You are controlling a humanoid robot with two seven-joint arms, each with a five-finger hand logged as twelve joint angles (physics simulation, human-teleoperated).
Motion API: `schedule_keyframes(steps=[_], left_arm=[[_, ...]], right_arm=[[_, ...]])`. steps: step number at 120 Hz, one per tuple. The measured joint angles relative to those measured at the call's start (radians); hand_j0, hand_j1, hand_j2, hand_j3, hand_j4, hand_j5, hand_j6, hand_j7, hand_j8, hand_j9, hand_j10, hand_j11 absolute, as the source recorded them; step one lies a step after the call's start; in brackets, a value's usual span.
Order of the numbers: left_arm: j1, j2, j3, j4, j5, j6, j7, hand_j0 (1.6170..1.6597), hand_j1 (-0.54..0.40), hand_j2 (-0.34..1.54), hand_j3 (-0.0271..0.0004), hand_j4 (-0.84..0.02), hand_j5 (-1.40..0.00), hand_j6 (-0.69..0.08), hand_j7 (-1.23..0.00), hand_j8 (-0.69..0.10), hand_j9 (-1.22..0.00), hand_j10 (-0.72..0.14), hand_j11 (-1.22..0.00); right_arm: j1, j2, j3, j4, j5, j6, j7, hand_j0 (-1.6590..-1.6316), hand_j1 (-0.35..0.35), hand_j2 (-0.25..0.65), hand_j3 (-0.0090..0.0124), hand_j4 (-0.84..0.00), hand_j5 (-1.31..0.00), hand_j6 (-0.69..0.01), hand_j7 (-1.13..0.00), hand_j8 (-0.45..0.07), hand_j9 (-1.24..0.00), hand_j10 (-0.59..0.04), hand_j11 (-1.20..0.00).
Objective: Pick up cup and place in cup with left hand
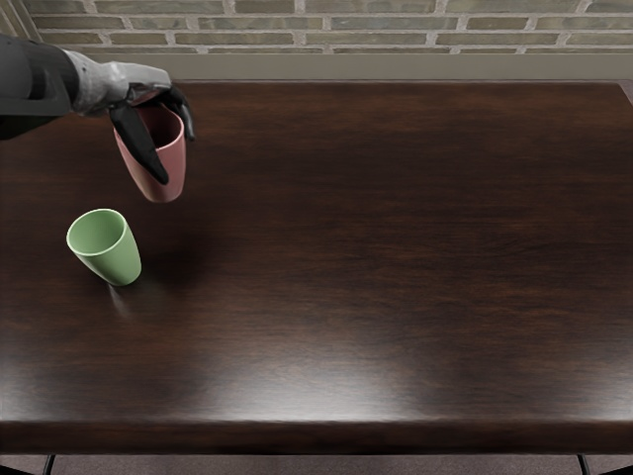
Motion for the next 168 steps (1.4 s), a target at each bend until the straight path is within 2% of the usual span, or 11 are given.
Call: schedule_keyframes(steps=[16, 52, 82, 94, 96, 117, 123, 133, 136, 144, 168], left_arm=[[-0.002, 0.051, -0.001, -0.004, -0.027, -0.023, 0.000, 1.6414, -0.102, 0.01, 0.0000, -0.665, -1.07, -0.246, -1.05, -0.123, -1.01, -0.236, -1.02], [-0.008, 0.153, -0.002, -0.015, -0.053, -0.078, 0.000, 1.6409, -0.089, 0.03, -0.0001, -0.639, -1.10, -0.237, -1.08, -0.111, -1.02, -0.226, -1.04], [0.006, 0.224, -0.002, -0.023, -0.051, -0.109, -0.001, 1.6404, -0.063, 0.01, -0.0001, -0.682, -1.05, -0.291, -1.03, -0.129, -1.03, -0.256, -1.04], [0.020, 0.229, -0.001, -0.024, -0.049, -0.119, -0.001, 1.6403, -0.061, -0.01, -0.0001, -0.691, -1.03, -0.302, -1.02, -0.130, -1.02, -0.262, -1.04], [0.023, 0.229, -0.001, -0.024, -0.048, -0.120, -0.001, 1.6403, -0.062, -0.01, -0.0001, -0.693, -1.03, -0.303, -1.02, -0.135, -1.02, -0.224, -1.05], [0.043, 0.229, -0.001, -0.023, -0.045, -0.126, -0.001, 1.6407, -0.098, 0.01, 0.0000, -0.642, -1.06, -0.246, -1.03, -0.102, -1.03, -0.218, -1.06], [0.049, 0.229, -0.001, -0.023, -0.044, -0.128, -0.001, 1.6410, -0.123, 0.03, 0.0000, -0.618, -1.08, -0.225, -1.04, -0.091, -1.03, -0.169, -1.06], [0.050, 0.225, -0.002, -0.023, -0.046, -0.130, -0.001, 1.6408, -0.143, 0.06, 0.0000, -0.591, -1.10, -0.202, -1.05, -0.077, -1.03, -0.168, -1.07], [0.050, 0.224, -0.002, -0.023, -0.045, -0.130, -0.001, 1.6408, -0.149, 0.07, 0.0000, -0.581, -1.11, -0.196, -1.05, -0.073, -1.03, -0.118, -1.07], [0.052, 0.225, -0.002, -0.023, -0.045, -0.130, -0.001, 1.6406, -0.176, 0.09, 0.0000, -0.556, -1.11, -0.185, -1.05, -0.055, -1.03, -0.087, -1.07], [0.056, 0.214, -0.002, -0.024, -0.045, -0.126, -0.001, 1.6405, -0.168, 0.10, 0.0000, -0.559, -1.09, -0.177, -1.05, -0.052, -1.03, -0.095, -1.07]], right_arm=[[0.005, 0.000, 0.000, 0.000, 0.000, 0.000, 0.000, -1.6581, -0.314, -0.006, 0.0000, -0.030, -0.04, -0.030, -0.04, -0.030, -0.04, -0.030, -0.04], [0.016, 0.000, 0.001, 0.001, 0.000, 0.000, 0.000, -1.6581, -0.314, -0.006, 0.0000, -0.030, -0.04, -0.030, -0.04, -0.030, -0.04, -0.030, -0.04], [0.018, 0.000, 0.003, 0.002, -0.020, 0.000, -0.001, -1.6581, -0.314, -0.006, 0.0000, -0.030, -0.04, -0.030, -0.04, -0.030, -0.04, -0.030, -0.04], [0.022, 0.000, 0.003, 0.003, -0.022, 0.000, -0.001, -1.6581, -0.314, -0.006, 0.0000, -0.029, -0.04, -0.030, -0.04, -0.030, -0.04, -0.029, -0.04], [0.022, 0.000, 0.003, 0.003, -0.022, 0.000, -0.001, -1.6581, -0.314, -0.006, 0.0000, -0.029, -0.04, -0.030, -0.04, -0.030, -0.04, -0.029, -0.04], [0.025, 0.000, 0.003, 0.003, -0.024, 0.000, -0.001, -1.6581, -0.314, -0.006, 0.0000, -0.029, -0.04, -0.030, -0.04, -0.029, -0.04, -0.029, -0.04], [0.025, 0.000, 0.003, 0.003, -0.024, 0.000, -0.001, -1.6581, -0.314, -0.006, 0.0000, -0.029, -0.04, -0.030, -0.04, -0.029, -0.04, -0.029, -0.04], [0.026, 0.000, 0.003, 0.003, -0.024, 0.000, -0.002, -1.6581, -0.314, -0.006, 0.0000, -0.029, -0.04, -0.030, -0.04, -0.029, -0.04, -0.029, -0.04], [0.026, 0.000, 0.003, 0.002, -0.024, 0.000, -0.002, -1.6581, -0.314, -0.006, 0.0000, -0.029, -0.04, -0.030, -0.04, -0.029, -0.04, -0.029, -0.04], [0.026, 0.000, 0.003, 0.002, -0.024, 0.000, -0.002, -1.6581, -0.314, -0.006, 0.0000, -0.029, -0.04, -0.029, -0.04, -0.029, -0.04, -0.029, -0.04], [0.026, 0.000, 0.002, 0.001, -0.025, 0.000, -0.001, -1.6581, -0.314, -0.006, 0.0000, -0.029, -0.04, -0.029, -0.04, -0.029, -0.04, -0.029, -0.04]])
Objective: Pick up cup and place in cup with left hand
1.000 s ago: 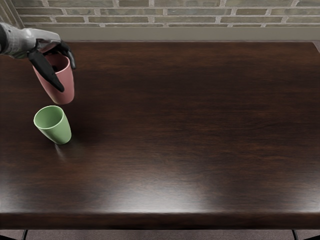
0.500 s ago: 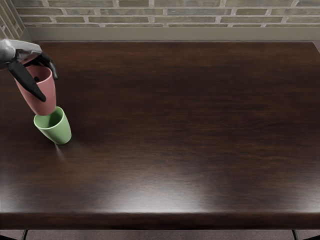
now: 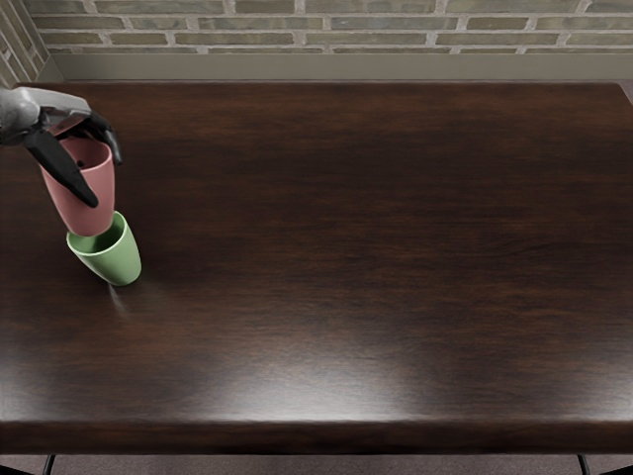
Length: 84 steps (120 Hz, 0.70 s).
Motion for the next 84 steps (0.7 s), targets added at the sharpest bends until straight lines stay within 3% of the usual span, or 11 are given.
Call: schedule_keyframes(steps=[84], left_arm=[[0.016, -0.018, 0.001, 0.000, 0.004, 0.009, 0.000, 1.6402, -0.146, 0.07, 0.0000, -0.582, -1.07, -0.205, -1.06, -0.055, -1.03, -0.122, -1.08]], right_arm=[[0.000, 0.000, -0.001, 0.000, 0.000, 0.000, 0.001, -1.6581, -0.314, -0.006, 0.0000, -0.029, -0.04, -0.029, -0.04, -0.029, -0.04, -0.029, -0.04]])
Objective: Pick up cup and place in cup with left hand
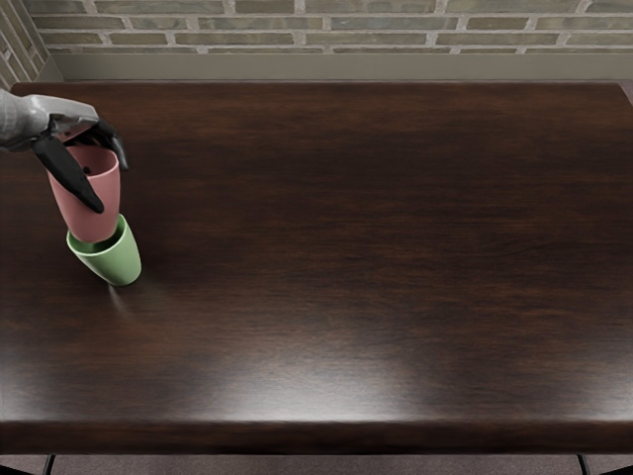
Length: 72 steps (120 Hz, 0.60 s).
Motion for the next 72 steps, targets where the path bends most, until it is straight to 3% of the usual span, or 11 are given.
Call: schedule_keyframes(steps=[22, 26, 37, 43, 49, 59, 72], left_arm=[[0.011, -0.013, 0.001, 0.001, -0.003, -0.007, 0.000, 1.6409, -0.181, 0.09, 0.0000, -0.522, -1.13, -0.161, -1.08, -0.033, -1.05, -0.111, -1.08], [0.011, -0.014, 0.001, 0.000, -0.004, -0.006, 0.000, 1.6400, -0.169, 0.09, 0.0000, -0.532, -1.13, -0.167, -1.07, -0.043, -1.05, -0.148, -1.08], [0.015, -0.013, 0.002, 0.000, 0.000, 0.002, 0.000, 1.6402, -0.151, 0.07, 0.0000, -0.549, -1.13, -0.203, -1.06, -0.041, -1.03, -0.141, -1.07], [0.014, -0.012, 0.001, 0.000, 0.000, 0.002, 0.001, 1.6400, -0.113, 0.03, 0.0000, -0.556, -1.16, -0.181, -1.07, -0.074, -1.03, -0.182, -1.05], [0.014, -0.010, 0.000, -0.001, -0.002, 0.006, 0.001, 1.6409, -0.147, 0.05, 0.0000, -0.572, -1.15, -0.191, -1.07, -0.078, -1.02, -0.204, -1.05], [0.014, -0.008, -0.001, -0.003, -0.006, 0.013, 0.000, 1.6398, -0.118, 0.04, 0.0000, -0.614, -1.13, -0.239, -1.05, -0.116, -1.03, -0.209, -1.06], [0.013, -0.009, -0.002, -0.004, -0.005, 0.017, 0.000, 1.6418, -0.111, 0.11, 0.0000, -0.646, -1.10, -0.278, -1.04, -0.150, -1.03, -0.236, -1.05]], right_arm=[[0.000, 0.000, 0.000, 0.000, 0.000, 0.000, 0.000, -1.6581, -0.314, -0.006, 0.0000, -0.029, -0.04, -0.029, -0.04, -0.029, -0.04, -0.029, -0.04], [0.000, 0.000, 0.000, 0.000, 0.000, 0.000, 0.000, -1.6581, -0.314, -0.006, 0.0000, -0.029, -0.04, -0.029, -0.04, -0.029, -0.04, -0.029, -0.04], [0.000, 0.000, -0.001, 0.000, 0.000, 0.000, -0.001, -1.6581, -0.314, -0.006, 0.0000, -0.029, -0.04, -0.029, -0.04, -0.029, -0.04, -0.029, -0.04], [0.000, 0.000, -0.001, 0.000, 0.000, 0.000, -0.001, -1.6581, -0.314, -0.006, 0.0000, -0.029, -0.04, -0.029, -0.04, -0.029, -0.04, -0.029, -0.04], [0.000, 0.000, -0.001, 0.000, 0.000, 0.000, -0.001, -1.6581, -0.314, -0.006, 0.0000, -0.029, -0.04, -0.029, -0.04, -0.029, -0.04, -0.029, -0.04], [0.000, 0.000, 0.000, 0.000, 0.000, 0.000, -0.001, -1.6581, -0.314, -0.006, 0.0000, -0.029, -0.04, -0.029, -0.04, -0.029, -0.04, -0.029, -0.04], [0.001, 0.000, 0.000, 0.000, 0.000, 0.000, -0.001, -1.6581, -0.314, -0.006, 0.0000, -0.029, -0.04, -0.030, -0.04, -0.029, -0.04, -0.029, -0.04]])
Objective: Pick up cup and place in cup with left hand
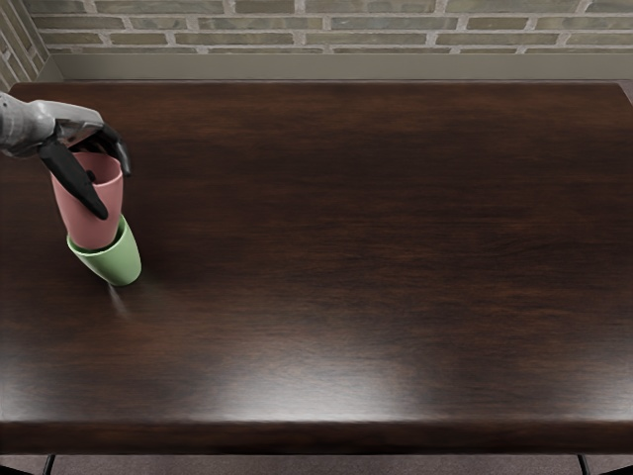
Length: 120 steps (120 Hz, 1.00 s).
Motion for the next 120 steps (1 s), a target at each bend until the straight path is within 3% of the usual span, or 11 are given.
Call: schedule_keyframes(steps=[1, 5, 21, 37, 54, 94, 120], left_arm=[[0.000, -0.001, 0.000, 0.000, 0.000, 0.000, 0.000, 1.6419, -0.106, 0.12, 0.0000, -0.648, -1.10, -0.280, -1.04, -0.149, -1.03, -0.244, -1.05], [0.000, -0.003, 0.001, 0.000, 0.004, -0.001, 0.000, 1.6424, -0.104, 0.10, 0.0000, -0.658, -1.10, -0.269, -1.05, -0.117, -1.02, -0.144, -1.04], [-0.005, -0.003, 0.002, -0.004, -0.004, 0.003, 0.001, 1.6448, -0.169, 0.08, 0.0000, -0.650, -1.04, -0.247, -1.02, -0.086, -0.98, -0.100, -0.98], [-0.006, -0.003, 0.000, -0.004, -0.014, 0.046, 0.000, 1.6509, -0.133, 0.08, 0.0000, -0.510, -0.78, -0.309, -0.77, -0.207, -0.74, -0.209, -0.74], [-0.008, 0.003, -0.001, -0.005, -0.017, 0.059, 0.000, 1.6544, -0.108, 0.08, 0.0000, -0.436, -0.62, -0.336, -0.62, -0.284, -0.61, -0.286, -0.61], [-0.017, -0.004, -0.001, -0.007, -0.018, 0.063, 0.000, 1.6573, -0.086, 0.08, 0.0000, -0.378, -0.50, -0.359, -0.50, -0.349, -0.49, -0.353, -0.50], [-0.067, -0.027, -0.002, -0.006, -0.082, 0.063, 0.000, 1.6578, -0.033, 0.07, 0.0000, -0.326, -0.42, -0.320, -0.42, -0.317, -0.42, -0.318, -0.42]], right_arm=[[0.000, 0.000, 0.000, 0.000, 0.000, 0.000, 0.000, -1.6581, -0.314, -0.006, 0.0000, -0.029, -0.04, -0.030, -0.04, -0.029, -0.04, -0.029, -0.04], [0.000, 0.000, 0.000, 0.000, 0.000, 0.000, 0.000, -1.6581, -0.314, -0.006, 0.0000, -0.029, -0.04, -0.029, -0.04, -0.029, -0.04, -0.029, -0.04], [0.001, 0.000, 0.000, 0.000, 0.000, 0.000, 0.000, -1.6581, -0.314, -0.006, 0.0000, -0.029, -0.04, -0.029, -0.04, -0.029, -0.04, -0.029, -0.04], [0.001, 0.000, -0.001, 0.000, 0.000, 0.000, 0.001, -1.6581, -0.314, -0.006, 0.0000, -0.029, -0.04, -0.029, -0.04, -0.029, -0.04, -0.029, -0.04], [0.004, 0.000, 0.000, 0.000, 0.000, 0.000, 0.001, -1.6581, -0.314, -0.006, 0.0000, -0.029, -0.04, -0.029, -0.04, -0.029, -0.04, -0.029, -0.04], [0.007, 0.000, 0.000, 0.000, 0.000, 0.000, 0.001, -1.6581, -0.314, -0.006, 0.0000, -0.029, -0.04, -0.030, -0.04, -0.029, -0.04, -0.029, -0.04], [0.007, 0.000, 0.000, -0.001, 0.000, 0.000, 0.001, -1.6581, -0.314, -0.006, 0.0000, -0.029, -0.04, -0.030, -0.04, -0.030, -0.04, -0.029, -0.04]])
